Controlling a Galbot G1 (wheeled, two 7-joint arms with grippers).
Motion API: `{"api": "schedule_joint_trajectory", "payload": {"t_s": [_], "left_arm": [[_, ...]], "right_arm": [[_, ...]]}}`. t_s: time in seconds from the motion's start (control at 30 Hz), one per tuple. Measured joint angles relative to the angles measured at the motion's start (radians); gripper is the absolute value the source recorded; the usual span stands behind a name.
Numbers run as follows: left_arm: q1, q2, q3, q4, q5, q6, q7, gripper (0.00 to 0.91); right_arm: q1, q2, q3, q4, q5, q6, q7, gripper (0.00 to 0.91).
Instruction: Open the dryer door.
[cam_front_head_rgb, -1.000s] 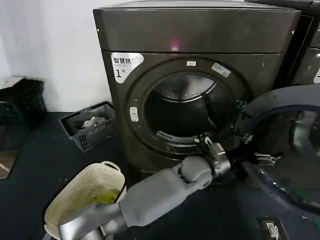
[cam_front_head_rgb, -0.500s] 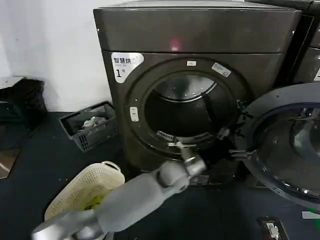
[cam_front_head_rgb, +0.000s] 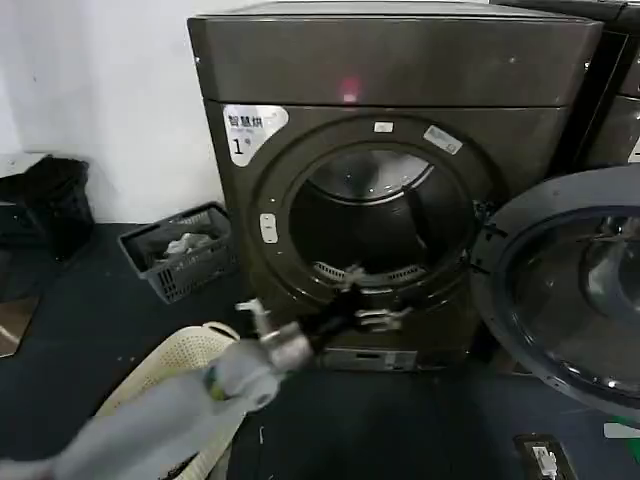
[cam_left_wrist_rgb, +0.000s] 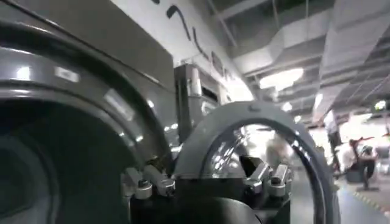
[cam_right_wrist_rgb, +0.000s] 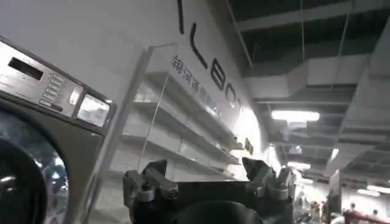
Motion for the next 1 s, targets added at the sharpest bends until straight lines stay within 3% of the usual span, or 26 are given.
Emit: {"api": "schedule_joint_trajectory", "payload": {"t_s": [0.2, 0.4, 0.67, 1.0], "left_arm": [[0.044, 0.181, -0.032, -0.076, -0.010, -0.012, 0.016, 0.907], [0.124, 0.376, -0.102, -0.110, 0.034, 0.087, 0.089, 0.907], [0.309, 0.581, -0.306, -0.135, 0.031, 0.251, 0.153, 0.907], [0.401, 0.790, -0.373, -0.098, 0.055, 0.327, 0.246, 0.907]], "right_arm": [[0.014, -0.009, 0.006, 0.017, -0.032, 0.003, 0.000, 0.907], [0.034, -0.017, -0.004, 0.038, -0.034, -0.002, -0.007, 0.907], [0.069, -0.032, -0.045, 0.039, -0.041, -0.006, -0.008, 0.907], [0.107, -0.034, -0.094, 0.037, -0.065, 0.003, -0.008, 0.907]]}}
